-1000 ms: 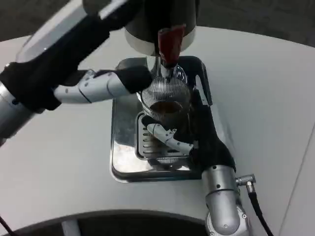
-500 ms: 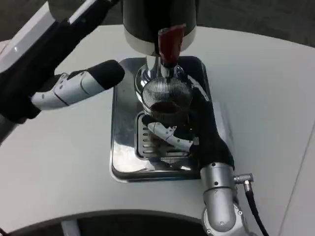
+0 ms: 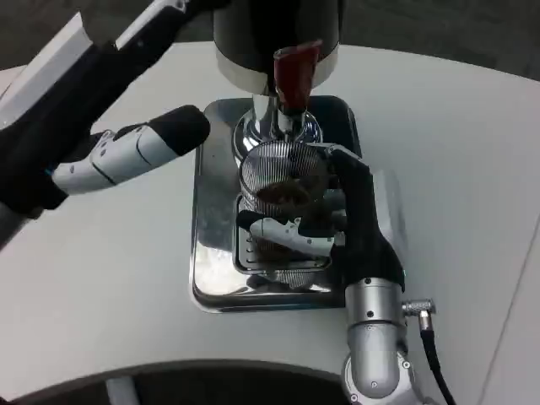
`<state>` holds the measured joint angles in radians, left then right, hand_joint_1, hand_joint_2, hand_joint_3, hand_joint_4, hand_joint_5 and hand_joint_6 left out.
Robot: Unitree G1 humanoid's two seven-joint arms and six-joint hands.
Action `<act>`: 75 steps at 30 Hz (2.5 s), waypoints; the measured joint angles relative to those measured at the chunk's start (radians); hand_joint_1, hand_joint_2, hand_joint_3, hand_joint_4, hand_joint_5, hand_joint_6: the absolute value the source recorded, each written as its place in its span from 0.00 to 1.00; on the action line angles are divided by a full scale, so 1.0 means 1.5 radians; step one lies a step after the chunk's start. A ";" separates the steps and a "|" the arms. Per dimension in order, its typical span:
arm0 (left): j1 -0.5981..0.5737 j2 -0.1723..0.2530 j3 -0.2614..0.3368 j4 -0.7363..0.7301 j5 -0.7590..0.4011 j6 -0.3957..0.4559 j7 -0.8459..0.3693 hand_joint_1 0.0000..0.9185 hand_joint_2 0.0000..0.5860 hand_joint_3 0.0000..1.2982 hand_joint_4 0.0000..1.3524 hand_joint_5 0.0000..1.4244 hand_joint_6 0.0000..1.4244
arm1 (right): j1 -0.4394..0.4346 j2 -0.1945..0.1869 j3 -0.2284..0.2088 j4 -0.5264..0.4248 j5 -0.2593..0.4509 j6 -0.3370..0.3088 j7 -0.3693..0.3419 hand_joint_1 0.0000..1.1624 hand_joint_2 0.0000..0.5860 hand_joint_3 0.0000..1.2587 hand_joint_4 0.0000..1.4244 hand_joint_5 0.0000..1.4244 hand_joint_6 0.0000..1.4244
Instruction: Grasp the cup under the faucet to collect the drink, then remove the cup.
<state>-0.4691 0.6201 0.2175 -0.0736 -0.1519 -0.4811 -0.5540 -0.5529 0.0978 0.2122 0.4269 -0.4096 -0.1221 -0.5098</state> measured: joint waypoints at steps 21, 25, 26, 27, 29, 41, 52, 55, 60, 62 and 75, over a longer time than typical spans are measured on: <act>0.078 0.000 0.032 -0.050 -0.021 0.025 0.002 0.00 0.26 0.00 0.00 0.02 0.00 | 0.071 0.007 0.030 -0.120 -0.050 0.024 0.006 1.00 0.16 0.61 0.62 0.66 0.93; 0.093 0.000 0.047 -0.071 -0.021 0.027 0.011 0.00 0.26 0.00 0.00 0.00 0.00 | 0.097 0.007 0.044 -0.161 -0.054 0.031 0.031 1.00 0.17 0.62 0.62 0.66 0.94; 0.100 0.001 0.051 -0.074 -0.020 0.028 0.013 0.00 0.26 0.00 0.00 0.00 0.00 | 0.100 0.007 0.046 -0.166 -0.054 0.033 0.036 1.00 0.17 0.62 0.62 0.66 0.94; 0.111 0.003 0.057 -0.080 -0.017 0.028 0.017 0.00 0.26 0.00 0.00 0.00 0.00 | 0.111 0.005 0.048 -0.182 -0.055 0.037 0.042 1.00 0.17 0.62 0.62 0.66 0.94; 0.130 0.011 0.065 -0.087 -0.001 0.033 0.019 0.00 0.26 0.00 0.00 0.00 0.00 | 0.125 0.000 0.051 -0.199 -0.057 0.042 0.048 1.00 0.17 0.62 0.62 0.66 0.94; 0.307 0.060 0.147 -0.169 0.212 0.087 0.044 0.00 0.09 0.00 0.00 0.00 0.00 | 0.209 -0.025 0.071 -0.329 -0.058 0.077 0.106 1.00 0.17 0.63 0.64 0.67 0.95; 0.401 0.072 0.121 -0.262 0.420 0.161 0.049 0.02 0.10 0.00 0.00 0.00 0.00 | 0.247 -0.028 0.086 -0.423 -0.054 0.100 0.147 1.00 0.19 0.64 0.65 0.68 0.94; 0.419 0.072 0.099 -0.270 0.444 0.170 0.049 0.04 0.10 0.00 0.00 0.00 0.00 | 0.255 -0.029 0.096 -0.457 -0.064 0.109 0.153 1.00 0.19 0.64 0.65 0.68 0.94; 0.453 0.069 0.074 -0.277 0.473 0.158 0.059 0.04 0.10 0.00 0.00 0.00 0.00 | 0.294 -0.040 0.122 -0.513 -0.092 0.124 0.152 1.00 0.19 0.64 0.65 0.68 0.94; 0.463 0.063 0.068 -0.281 0.481 0.155 0.069 0.04 0.10 0.00 0.00 0.00 0.00 | 0.309 -0.042 0.131 -0.528 -0.097 0.132 0.155 1.00 0.19 0.64 0.65 0.68 0.94; 0.523 -0.017 0.054 -0.342 0.526 0.147 0.159 0.00 0.05 0.00 0.00 0.00 0.00 | 0.382 -0.060 0.159 -0.695 -0.102 0.197 0.255 1.00 0.20 0.64 0.65 0.68 0.94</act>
<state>0.3156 0.5948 0.2988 -0.5872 0.6366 -0.2600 -0.3158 0.0203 0.0083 0.4500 -0.6160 -0.5626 0.1742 -0.1272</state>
